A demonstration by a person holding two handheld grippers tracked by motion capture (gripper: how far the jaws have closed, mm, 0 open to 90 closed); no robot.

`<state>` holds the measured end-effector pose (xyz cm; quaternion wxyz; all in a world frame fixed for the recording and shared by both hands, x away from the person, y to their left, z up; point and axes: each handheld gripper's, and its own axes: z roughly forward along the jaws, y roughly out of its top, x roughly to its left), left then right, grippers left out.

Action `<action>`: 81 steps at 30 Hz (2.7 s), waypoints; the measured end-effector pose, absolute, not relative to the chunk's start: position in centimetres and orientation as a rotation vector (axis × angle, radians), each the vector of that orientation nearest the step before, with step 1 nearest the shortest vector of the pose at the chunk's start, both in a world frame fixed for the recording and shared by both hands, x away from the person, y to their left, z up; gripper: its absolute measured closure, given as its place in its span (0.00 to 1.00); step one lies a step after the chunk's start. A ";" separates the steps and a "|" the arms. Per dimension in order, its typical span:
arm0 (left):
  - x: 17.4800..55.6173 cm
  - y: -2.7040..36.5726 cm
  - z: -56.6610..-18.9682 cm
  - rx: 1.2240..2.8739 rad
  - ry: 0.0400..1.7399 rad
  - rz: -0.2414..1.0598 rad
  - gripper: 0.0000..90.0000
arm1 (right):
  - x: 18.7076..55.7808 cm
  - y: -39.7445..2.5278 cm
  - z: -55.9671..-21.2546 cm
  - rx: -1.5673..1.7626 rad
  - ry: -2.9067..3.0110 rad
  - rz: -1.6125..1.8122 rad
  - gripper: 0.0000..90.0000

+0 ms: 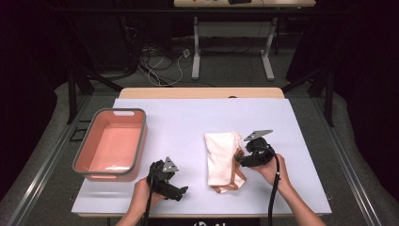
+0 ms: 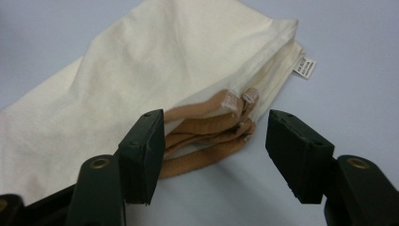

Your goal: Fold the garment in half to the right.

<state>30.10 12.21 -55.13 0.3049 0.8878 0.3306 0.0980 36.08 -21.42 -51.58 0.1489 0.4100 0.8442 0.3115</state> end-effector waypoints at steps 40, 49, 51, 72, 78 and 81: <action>29.3 11.1 -54.5 2.304 0.804 0.328 0.00 | 37.2 -22.4 -52.9 1.203 2.369 0.830 0.51; 28.6 10.1 -54.4 2.304 0.735 0.361 0.00 | 38.2 -22.8 -53.1 1.160 2.421 0.869 0.25; 28.5 10.0 -54.5 2.305 0.724 0.359 0.00 | 38.4 -22.9 -52.9 1.159 2.420 0.881 0.23; 27.8 8.6 -54.8 2.311 0.668 0.370 0.00 | 39.3 -22.8 -52.8 1.146 2.386 0.921 0.15; 27.7 8.4 -54.8 2.315 0.663 0.386 0.00 | 39.6 -22.4 -52.8 1.150 2.376 0.891 0.17; 27.8 8.3 -54.8 2.310 0.673 0.383 0.00 | 39.8 -22.2 -52.8 1.148 2.369 0.887 0.18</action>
